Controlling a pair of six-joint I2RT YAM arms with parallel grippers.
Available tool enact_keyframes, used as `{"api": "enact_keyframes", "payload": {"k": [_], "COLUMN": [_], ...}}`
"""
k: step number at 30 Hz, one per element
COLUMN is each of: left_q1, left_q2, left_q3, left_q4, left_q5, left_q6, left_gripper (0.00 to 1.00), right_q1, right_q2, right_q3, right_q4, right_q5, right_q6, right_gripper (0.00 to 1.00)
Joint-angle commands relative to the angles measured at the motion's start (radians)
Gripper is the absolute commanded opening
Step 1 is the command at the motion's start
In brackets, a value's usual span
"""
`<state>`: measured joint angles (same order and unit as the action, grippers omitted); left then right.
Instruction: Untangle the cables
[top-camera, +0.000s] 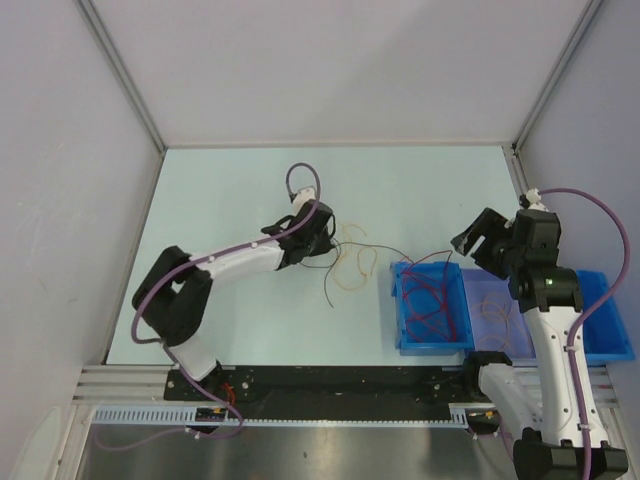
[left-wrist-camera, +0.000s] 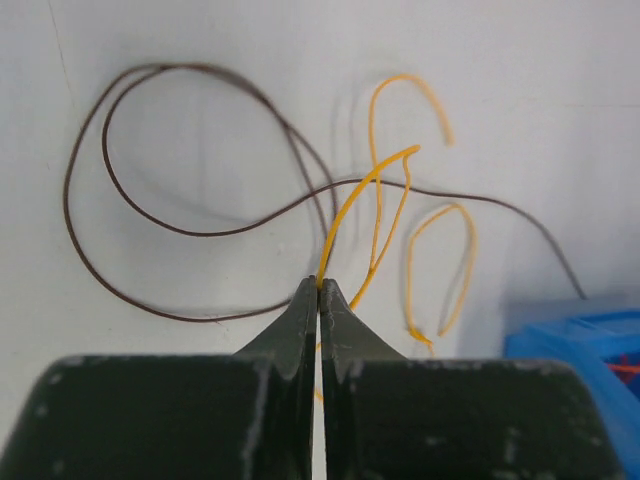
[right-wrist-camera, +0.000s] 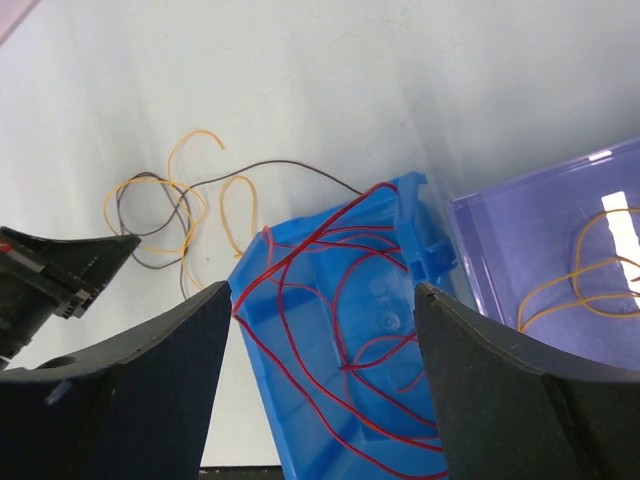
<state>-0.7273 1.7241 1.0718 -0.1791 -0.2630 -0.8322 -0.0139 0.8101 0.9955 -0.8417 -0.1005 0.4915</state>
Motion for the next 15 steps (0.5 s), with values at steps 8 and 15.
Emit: {"api": "enact_keyframes", "payload": {"k": [8,15], "left_q1": [-0.027,-0.064], "left_q2": [-0.270,-0.423], "left_q3": [0.393,0.430], "left_q4": [-0.132,-0.089], "left_q5": [-0.070,-0.070], "left_q6": [0.300,0.410], "left_gripper": [0.00,0.00], "right_q1": [0.038,0.046], "right_q2": [-0.103,-0.181], "right_q3": [0.026,0.026], "right_q4": [0.151,0.191], "right_q5": [-0.246,-0.294], "right_q6": [-0.005,0.002], "right_gripper": [0.81,0.84]}}
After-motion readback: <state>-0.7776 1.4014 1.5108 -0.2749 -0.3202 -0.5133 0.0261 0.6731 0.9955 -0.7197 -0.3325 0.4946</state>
